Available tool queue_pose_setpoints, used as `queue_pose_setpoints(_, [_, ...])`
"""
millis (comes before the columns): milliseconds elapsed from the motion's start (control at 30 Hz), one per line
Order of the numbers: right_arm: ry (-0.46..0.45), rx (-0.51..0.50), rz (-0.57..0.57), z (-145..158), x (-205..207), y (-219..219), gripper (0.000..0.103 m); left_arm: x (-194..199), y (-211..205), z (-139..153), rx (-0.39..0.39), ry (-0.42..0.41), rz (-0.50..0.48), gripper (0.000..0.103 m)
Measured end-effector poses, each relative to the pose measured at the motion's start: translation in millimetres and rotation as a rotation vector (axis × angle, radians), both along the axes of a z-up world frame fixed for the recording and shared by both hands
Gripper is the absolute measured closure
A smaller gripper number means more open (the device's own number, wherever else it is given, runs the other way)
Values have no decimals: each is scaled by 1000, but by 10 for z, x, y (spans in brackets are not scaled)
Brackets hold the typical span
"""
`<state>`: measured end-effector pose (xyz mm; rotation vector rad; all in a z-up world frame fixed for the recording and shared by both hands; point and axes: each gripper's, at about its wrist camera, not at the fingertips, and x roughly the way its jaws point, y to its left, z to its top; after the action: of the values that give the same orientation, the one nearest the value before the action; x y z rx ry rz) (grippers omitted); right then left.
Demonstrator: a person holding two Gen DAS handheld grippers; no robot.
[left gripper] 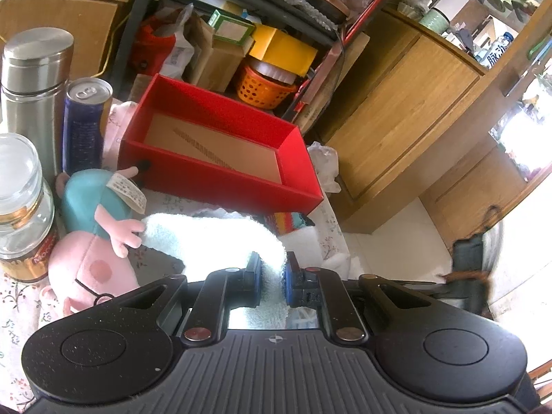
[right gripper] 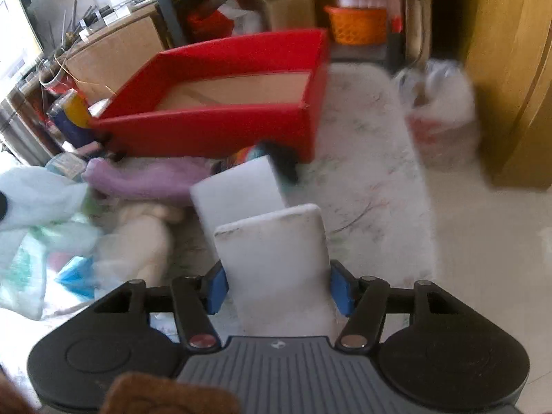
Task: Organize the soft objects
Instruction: 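Lift and carry the towel and sponge block toward the red box with both tools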
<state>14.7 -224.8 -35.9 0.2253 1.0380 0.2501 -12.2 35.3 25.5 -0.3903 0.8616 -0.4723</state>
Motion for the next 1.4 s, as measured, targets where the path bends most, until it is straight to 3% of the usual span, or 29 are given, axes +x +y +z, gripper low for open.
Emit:
queue_pose_setpoints(33, [-18,50,5,92,-37,-14,73,-1,9,7,-4,-2,0,94])
queue_pose_setpoints(100, [-74,27,-2,236,-95,-35,73,5,19,25,-12,-5,3,94])
queue_pose_setpoints(233, [-57,111,-90,217,-24,-185,73,-32,43,99,-36,-28,6,94])
queue_pose_setpoints(633, [-286,195,-66,777,-23,43,72,-44,63,525,-91,-151,50,94])
queue_pose_setpoints(1100, [-448,200,-110,1186,292,-19,72,323,-10,1014,-117,-299,93,94])
queue_pose_setpoints(1400, [-501,178,-146,1295,699,-46,72,807,-121,1067,-60,-334,121,93])
